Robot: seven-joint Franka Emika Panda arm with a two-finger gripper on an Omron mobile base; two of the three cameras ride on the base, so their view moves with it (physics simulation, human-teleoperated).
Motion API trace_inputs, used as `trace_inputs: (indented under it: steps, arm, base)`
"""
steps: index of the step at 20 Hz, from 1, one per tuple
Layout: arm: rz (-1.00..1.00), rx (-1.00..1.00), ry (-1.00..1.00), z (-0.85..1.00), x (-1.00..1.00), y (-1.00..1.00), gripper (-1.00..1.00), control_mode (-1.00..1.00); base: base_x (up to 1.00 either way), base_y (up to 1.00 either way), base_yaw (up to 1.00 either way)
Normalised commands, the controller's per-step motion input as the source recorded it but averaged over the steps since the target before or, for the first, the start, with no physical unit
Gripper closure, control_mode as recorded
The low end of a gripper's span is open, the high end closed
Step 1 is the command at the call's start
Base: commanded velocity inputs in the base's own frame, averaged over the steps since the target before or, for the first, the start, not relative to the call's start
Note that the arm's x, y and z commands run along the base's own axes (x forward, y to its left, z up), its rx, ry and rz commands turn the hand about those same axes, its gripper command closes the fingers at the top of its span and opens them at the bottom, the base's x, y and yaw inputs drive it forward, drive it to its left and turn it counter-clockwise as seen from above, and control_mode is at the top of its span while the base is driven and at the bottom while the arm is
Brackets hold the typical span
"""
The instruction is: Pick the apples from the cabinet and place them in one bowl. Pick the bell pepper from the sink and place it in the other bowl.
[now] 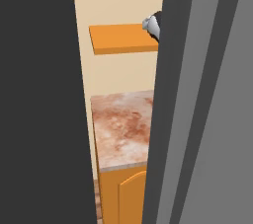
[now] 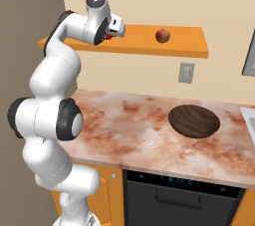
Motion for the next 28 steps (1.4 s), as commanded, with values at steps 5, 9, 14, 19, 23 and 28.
trace_inputs:
  steps: [5,9,14,19,23,28]
  arm:
    - [0.0,0.0,0.01,-0.03,0.24,-0.01,-1.0,-1.0]
    - [0.0,0.01,0.06,-0.06,0.15,-0.01,-1.0,-1.0]
    - [0.0,0.02,0.13,-0.1,0.05,0.0,1.0,-1.0]
    - [0.01,0.02,0.06,-0.11,0.06,-0.03,1.0,-1.0]
    - [0.03,0.02,-0.02,-0.05,-0.09,-0.02,1.0,-1.0]
    - [0.06,0.0,-0.09,0.02,-0.46,-0.05,1.0,-1.0]
  base:
    - [0.0,0.0,0.0]
    - [0.0,0.0,0.0]
    - [0.0,0.0,0.0]
    - [0.0,0.0,0.0]
    - [0.0,0.0,0.0]
    - [0.0,0.0,0.0]
